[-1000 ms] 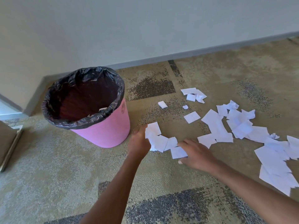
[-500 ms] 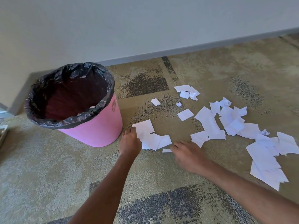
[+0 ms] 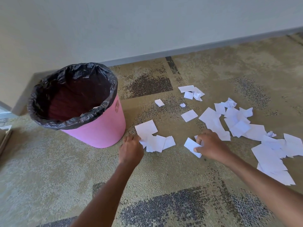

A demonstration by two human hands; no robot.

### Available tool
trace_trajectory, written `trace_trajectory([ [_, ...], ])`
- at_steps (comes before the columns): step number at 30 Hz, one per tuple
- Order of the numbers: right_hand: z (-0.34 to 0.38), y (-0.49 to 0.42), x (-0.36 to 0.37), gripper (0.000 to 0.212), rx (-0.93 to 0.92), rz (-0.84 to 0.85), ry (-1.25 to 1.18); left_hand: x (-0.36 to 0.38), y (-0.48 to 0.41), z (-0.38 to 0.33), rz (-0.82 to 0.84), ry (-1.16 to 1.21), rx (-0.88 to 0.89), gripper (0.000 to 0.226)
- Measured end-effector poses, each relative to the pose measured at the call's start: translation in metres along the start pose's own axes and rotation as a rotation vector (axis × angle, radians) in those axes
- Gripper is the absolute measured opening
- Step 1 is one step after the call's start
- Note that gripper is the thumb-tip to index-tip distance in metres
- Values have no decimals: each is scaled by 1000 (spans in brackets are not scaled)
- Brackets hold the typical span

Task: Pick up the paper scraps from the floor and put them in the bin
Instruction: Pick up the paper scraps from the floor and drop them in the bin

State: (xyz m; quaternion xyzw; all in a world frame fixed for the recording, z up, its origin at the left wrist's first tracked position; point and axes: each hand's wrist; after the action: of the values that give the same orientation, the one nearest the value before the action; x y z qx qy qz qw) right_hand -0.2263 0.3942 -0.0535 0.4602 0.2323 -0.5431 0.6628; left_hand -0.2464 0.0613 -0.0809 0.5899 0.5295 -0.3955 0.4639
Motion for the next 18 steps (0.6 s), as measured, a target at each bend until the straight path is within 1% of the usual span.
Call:
trace_trajectory([
  [1, -3, 0, 3, 21, 9, 10, 6, 2, 2, 0, 21, -21, 7, 32],
  [3, -7, 1, 8, 22, 17, -2, 7, 5, 3, 2, 65, -59, 31, 43],
  [5, -6, 2, 10, 23, 23, -35, -18, 6, 2, 5, 72, -70, 53, 51],
  [8, -2, 4, 10, 24, 32, -54, -45, 4, -1, 7, 59, -62, 66, 52],
  [11, 2, 5, 7, 24, 14, -64, -72, 1, -4, 9, 48, -66, 98, 48],
  [15, 6, 7, 4, 21, 9, -42, -83, -2, -7, 15, 39, -34, 95, 51],
  [18, 9, 7, 3, 19, 7, -24, -94, 0, -3, 14, 70, -61, 70, 70],
])
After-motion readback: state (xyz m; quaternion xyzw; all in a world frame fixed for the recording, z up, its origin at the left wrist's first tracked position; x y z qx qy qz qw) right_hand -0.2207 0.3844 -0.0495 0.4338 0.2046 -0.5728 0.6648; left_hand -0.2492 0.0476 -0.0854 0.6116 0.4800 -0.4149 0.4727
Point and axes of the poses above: each hand's wrist, its own y-axis away from the middle knuckle, its own x-axis out of the palm, z = x × y, and after that the axes turned 3 degrees about -y, right-handed
